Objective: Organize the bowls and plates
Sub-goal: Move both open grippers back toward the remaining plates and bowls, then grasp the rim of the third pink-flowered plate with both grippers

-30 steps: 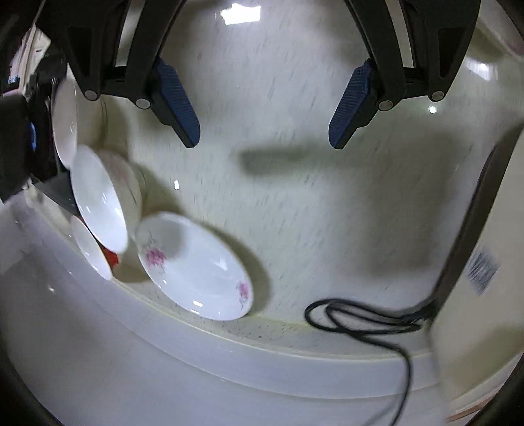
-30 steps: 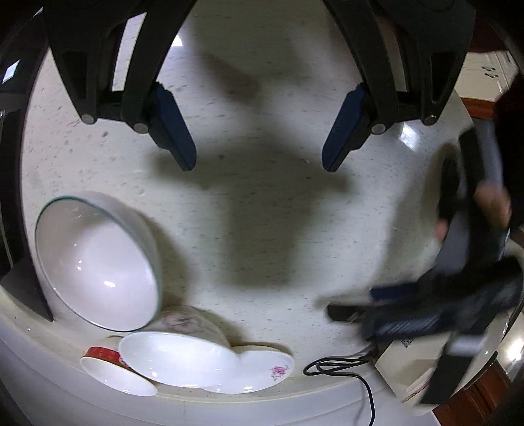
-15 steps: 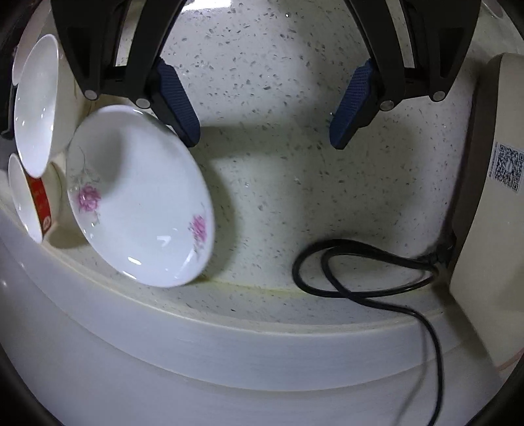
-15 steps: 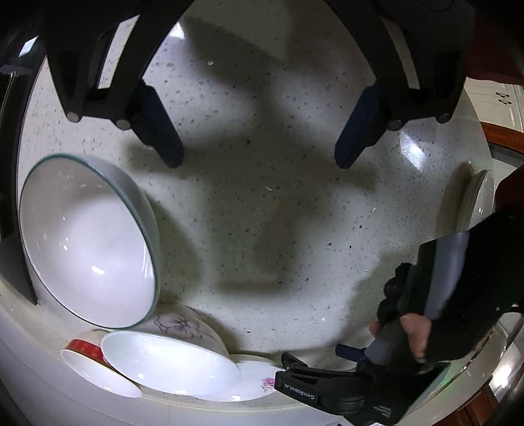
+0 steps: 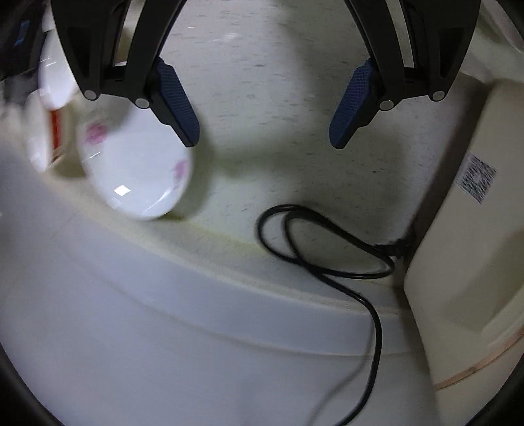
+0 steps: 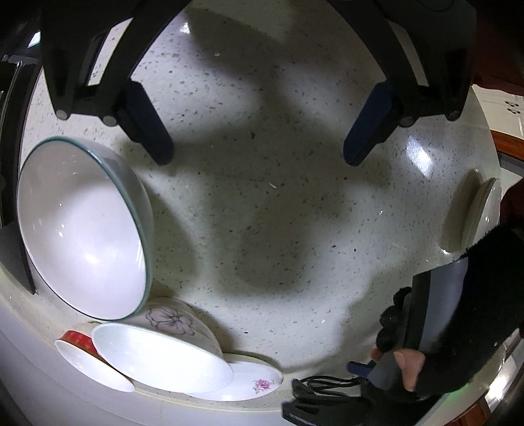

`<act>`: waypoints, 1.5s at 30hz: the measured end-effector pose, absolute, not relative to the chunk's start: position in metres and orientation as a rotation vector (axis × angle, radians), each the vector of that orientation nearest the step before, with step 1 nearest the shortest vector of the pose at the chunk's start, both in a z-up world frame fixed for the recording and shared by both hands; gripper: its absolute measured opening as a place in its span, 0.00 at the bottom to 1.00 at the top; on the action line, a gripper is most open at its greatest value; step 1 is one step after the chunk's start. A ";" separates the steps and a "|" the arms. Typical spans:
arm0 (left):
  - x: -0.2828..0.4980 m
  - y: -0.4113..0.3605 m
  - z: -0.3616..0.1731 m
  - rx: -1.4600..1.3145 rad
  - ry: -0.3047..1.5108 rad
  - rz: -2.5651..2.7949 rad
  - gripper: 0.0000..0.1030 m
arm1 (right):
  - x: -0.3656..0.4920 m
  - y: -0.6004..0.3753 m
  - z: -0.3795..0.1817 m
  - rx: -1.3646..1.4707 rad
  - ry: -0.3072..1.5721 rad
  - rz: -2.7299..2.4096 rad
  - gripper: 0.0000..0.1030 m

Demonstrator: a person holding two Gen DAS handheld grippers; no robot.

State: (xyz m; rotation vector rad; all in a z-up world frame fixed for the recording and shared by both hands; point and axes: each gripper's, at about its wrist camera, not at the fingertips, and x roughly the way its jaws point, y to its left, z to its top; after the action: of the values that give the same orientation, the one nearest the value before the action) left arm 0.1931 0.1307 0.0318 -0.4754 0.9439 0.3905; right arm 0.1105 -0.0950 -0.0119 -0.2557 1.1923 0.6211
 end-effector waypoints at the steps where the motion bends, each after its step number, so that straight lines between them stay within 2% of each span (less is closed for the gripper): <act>1: 0.196 0.128 0.031 -0.496 0.948 0.350 0.80 | 0.111 -0.096 -0.012 -0.257 1.191 0.615 1.00; 7: 0.226 0.090 0.008 -0.275 1.073 0.304 0.80 | 0.107 -0.086 -0.012 -0.293 1.195 0.609 1.00; 11: 0.226 0.094 -0.001 -0.261 1.050 0.320 0.93 | 0.105 -0.089 -0.013 -0.290 1.203 0.595 1.00; 14: 0.196 0.104 -0.001 -0.272 1.057 0.312 0.94 | 0.105 -0.089 -0.013 -0.287 1.211 0.585 1.00; 17: 0.173 0.111 -0.004 -0.282 1.052 0.301 1.00 | 0.103 -0.091 -0.013 -0.285 1.219 0.578 1.00; 32: 0.040 0.098 -0.014 -0.196 1.066 0.166 1.00 | 0.074 -0.127 -0.007 -0.162 1.268 0.511 1.00; 45: 0.023 0.045 -0.011 -0.061 1.081 -0.054 1.00 | 0.060 -0.157 0.010 0.014 1.195 0.448 1.00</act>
State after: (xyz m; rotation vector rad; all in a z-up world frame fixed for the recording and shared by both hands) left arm 0.0226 0.0447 -0.0114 -0.0613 1.0808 -0.0541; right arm 0.0604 -0.1575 0.0096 0.0144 1.1950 0.4480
